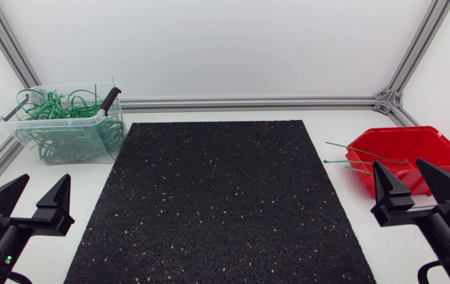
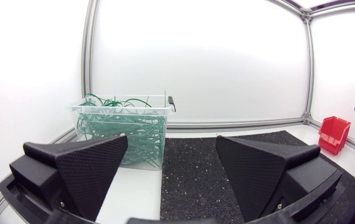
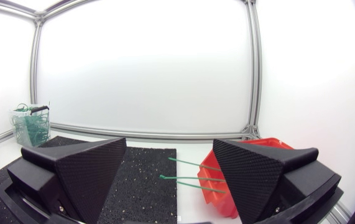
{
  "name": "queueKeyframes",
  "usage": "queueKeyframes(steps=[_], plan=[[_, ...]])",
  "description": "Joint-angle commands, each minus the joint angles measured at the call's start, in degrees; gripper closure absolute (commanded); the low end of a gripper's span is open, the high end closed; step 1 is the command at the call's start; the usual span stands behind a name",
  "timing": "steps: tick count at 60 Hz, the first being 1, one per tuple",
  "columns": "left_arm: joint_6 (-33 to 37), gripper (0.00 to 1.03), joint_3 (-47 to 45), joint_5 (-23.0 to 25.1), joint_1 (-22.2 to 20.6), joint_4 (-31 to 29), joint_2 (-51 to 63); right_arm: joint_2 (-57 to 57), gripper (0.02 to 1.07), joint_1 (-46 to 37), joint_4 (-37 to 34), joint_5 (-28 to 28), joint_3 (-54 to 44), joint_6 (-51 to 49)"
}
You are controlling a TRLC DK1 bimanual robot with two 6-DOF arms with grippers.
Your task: Take a green cable tie from the red box, thread the tail through the head to close it, then place it in the transparent bin on the left.
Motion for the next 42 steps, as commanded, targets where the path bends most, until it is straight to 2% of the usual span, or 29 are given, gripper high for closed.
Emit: queueKeyframes(steps=[1,9,24,29,42], plan=[[-0.74,0.04,-2.35,0.05,0.15,-0.73,-0.47,-0.49,0.05,-0.66,0.32,0.09,4.08,1.02],[-0.74,0.04,-2.35,0.05,-0.02,-0.73,-0.47,1.09,0.05,-0.75,0.14,0.62,8.91,1.02],[-0.74,0.04,-2.35,0.05,-0.29,-0.73,-0.47,15.06,0.06,-3.92,-0.12,0.27,19.72,0.58],[-0.74,0.04,-2.35,0.05,-0.29,-0.73,-0.47,19.72,0.06,-5.67,-1.44,-0.17,23.24,-0.3],[-0.74,0.04,-2.35,0.05,-0.37,-0.73,-0.47,32.11,0.06,-8.13,-10.23,-0.61,32.29,-1.44]])
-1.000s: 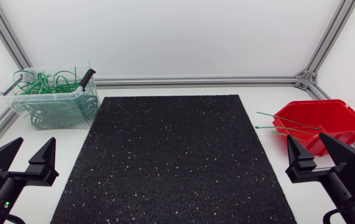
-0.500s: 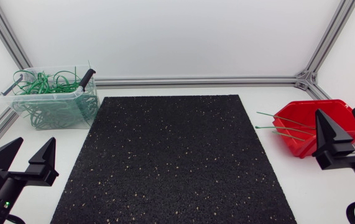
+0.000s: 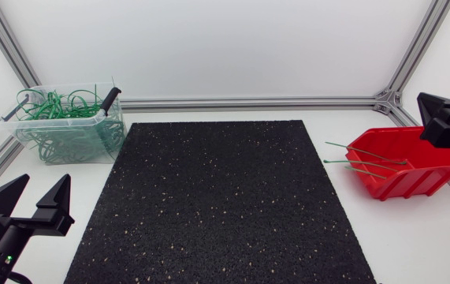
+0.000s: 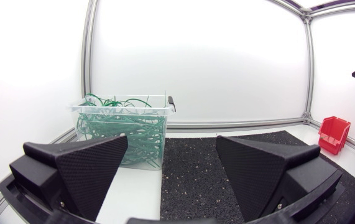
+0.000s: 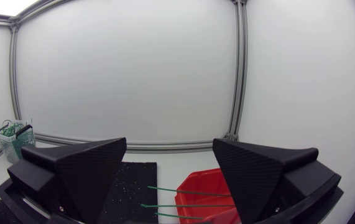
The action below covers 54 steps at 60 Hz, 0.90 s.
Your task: Take a green cable tie from the red box, thread the tail through the head to close it, then place it in the transparent bin on the left.
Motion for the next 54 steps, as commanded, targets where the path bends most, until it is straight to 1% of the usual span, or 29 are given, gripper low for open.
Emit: queueKeyframes(steps=[1,5,9,17,20,26,33,38,43,49,52,54], plan=[[-0.74,0.04,-2.35,0.05,-0.35,-0.75,-0.47,4.62,0.06,-1.16,-2.54,-0.26,3.75,-1.11],[-0.74,0.04,-2.35,0.05,-0.44,-0.75,-0.47,9.02,0.06,-2.22,-6.32,-0.79,7.27,-3.22],[-0.74,0.04,-2.35,0.05,-0.53,-0.75,-0.47,13.24,0.09,-3.45,-8.43,-1.4,9.99,-6.39],[-0.74,0.04,-2.35,0.05,-0.62,-0.84,-0.47,22.11,0.09,-5.03,-14.58,-1.93,15.79,-12.19],[-0.74,0.04,-2.35,0.05,-0.53,-0.93,-0.47,24.75,0.09,-5.82,-16.87,-2.28,17.73,-16.23],[-0.74,0.04,-2.35,0.05,-0.44,-1.02,-0.39,29.58,0.1,-6.0,-19.94,-3.25,20.98,-20.98],[-0.74,0.04,-2.35,0.05,-0.53,-1.02,-0.39,34.33,0.1,-7.23,-21.53,-4.92,22.91,-23.61],[-0.74,0.04,-2.26,0.05,-0.53,-1.02,-0.39,37.32,0.1,-7.67,-22.49,-8.0,22.82,-29.15],[-0.74,0.04,-2.26,0.05,-0.53,-1.02,-0.39,41.1,0.12,-8.19,-22.58,-8.26,23.44,-31.52],[-0.74,0.04,-2.26,0.05,-0.44,-1.02,-0.39,46.37,0.12,-9.69,-24.34,-8.61,24.84,-39.78],[-0.74,0.04,-2.35,0.05,-0.44,-1.02,-0.39,49.45,0.12,-10.13,-27.68,-8.61,27.13,-42.51],[-0.74,0.04,-2.26,0.05,-0.53,-1.02,-0.39,51.12,0.12,-10.13,-31.54,-9.23,28.54,-45.67]])
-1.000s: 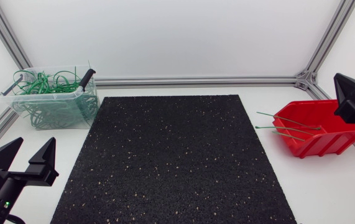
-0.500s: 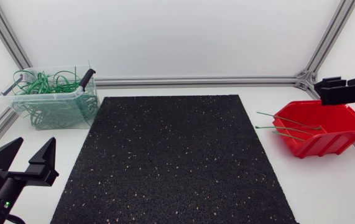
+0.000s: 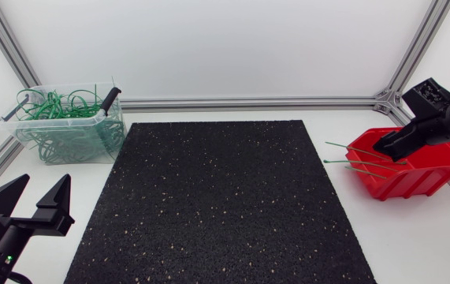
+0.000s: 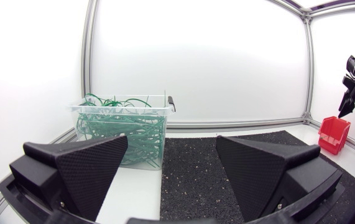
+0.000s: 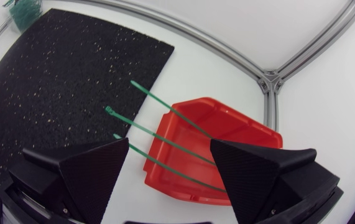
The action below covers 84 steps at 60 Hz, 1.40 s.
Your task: Take a green cable tie from the red box, thread the tail through the head to close it, then place it in the transparent bin on the left.
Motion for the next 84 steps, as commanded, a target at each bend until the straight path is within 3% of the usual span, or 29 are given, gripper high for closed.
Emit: queueKeyframes(steps=[1,11,27,43,55,63,67,84], plan=[[-0.74,0.04,-2.35,0.05,-0.48,-0.97,-0.39,4.54,0.12,-0.91,-5.96,-1.52,4.02,-10.24],[-0.74,0.04,-2.35,-0.04,-0.92,-0.97,-0.39,9.2,0.12,-1.78,-12.73,-3.45,6.56,-23.07],[-0.74,0.04,-2.35,-0.04,-1.36,-0.97,-0.3,11.05,0.12,-1.78,-14.4,-3.98,7.18,-40.21],[-0.83,0.04,-2.26,-0.13,-2.94,-1.06,-0.3,14.04,0.23,-0.55,-20.02,-4.59,10.17,-50.14],[-0.83,0.04,-2.26,-0.39,-3.03,-1.15,-0.39,14.56,0.48,1.03,-19.85,-4.5,8.23,-52.69],[-0.83,0.04,-2.26,-0.48,-3.03,-1.24,-0.39,15.35,0.49,1.82,-17.83,-3.98,6.48,-52.78],[-0.83,0.04,-2.26,-0.57,-3.03,-1.32,-0.39,15.62,0.57,2.26,-15.8,-3.45,5.25,-52.69],[-0.83,0.04,-2.26,-0.74,-3.03,-1.41,-0.39,17.9,0.57,2.96,-9.21,-1.52,3.4,-51.28]])
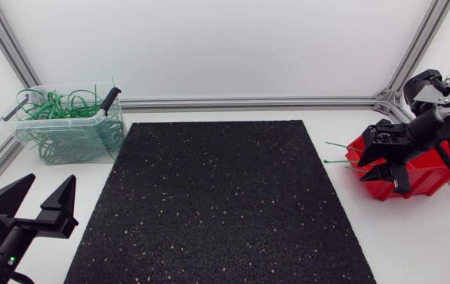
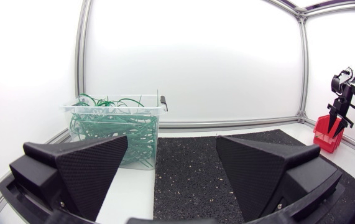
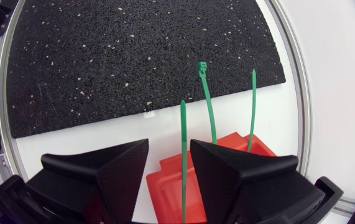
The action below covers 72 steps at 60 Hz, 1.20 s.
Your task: Take a green cable tie from the red box, thread the tail through the head to close it, then place it in the transparent bin on the left.
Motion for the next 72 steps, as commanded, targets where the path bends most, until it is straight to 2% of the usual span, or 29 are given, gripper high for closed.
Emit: queueKeyframes(steps=[1,3,8,13,17,22,27,28,37,40,50,53,72], plan=[[-0.83,0.04,-2.26,-0.31,-0.41,-1.3,-0.41,1.69,0.57,0.38,1.02,0.41,-1.1,0.04],[-0.92,0.04,-2.26,-0.31,-0.41,-1.3,-0.41,1.95,0.58,0.38,1.28,0.58,-1.19,0.04],[-0.83,0.04,-2.26,-0.31,-0.41,-1.39,-0.41,2.56,0.66,0.38,1.46,0.85,-1.19,0.04],[-0.83,0.04,-2.26,-0.31,-0.67,-1.39,-0.32,2.65,0.67,0.38,1.46,0.85,-1.37,0.13],[-0.83,0.04,-2.26,-0.31,-0.76,-1.39,-0.41,2.56,0.79,0.38,1.46,0.85,-1.63,0.22],[-0.83,0.04,-2.26,-0.31,-0.94,-1.39,-0.32,2.21,0.85,0.38,1.46,0.67,-1.98,0.22],[-0.83,0.04,-2.26,-0.31,-1.02,-1.39,-0.32,2.04,0.87,0.47,1.55,1.38,-2.51,0.3],[-0.83,0.04,-2.26,-0.31,-1.02,-1.39,-0.32,2.13,0.91,0.47,1.55,1.38,-2.42,0.39],[-0.83,0.04,-2.26,-0.31,-1.02,-1.39,-0.32,2.13,0.91,0.73,3.92,2.61,-3.48,1.45],[-0.92,0.04,-2.26,-0.39,-1.02,-1.39,-0.32,1.86,0.96,1.0,3.74,2.43,-3.48,1.8],[-0.83,0.04,-2.26,-0.39,-1.02,-1.48,-0.32,-0.69,0.98,1.35,4.18,2.34,-3.48,2.68],[-0.83,0.04,-2.26,-0.39,-1.02,-1.48,-0.41,-1.39,1.01,1.44,3.74,1.9,-3.04,3.03],[-0.83,0.04,-2.26,-0.39,-1.11,-1.48,-0.32,-8.6,1.01,1.44,0.49,0.85,-2.07,3.38]])
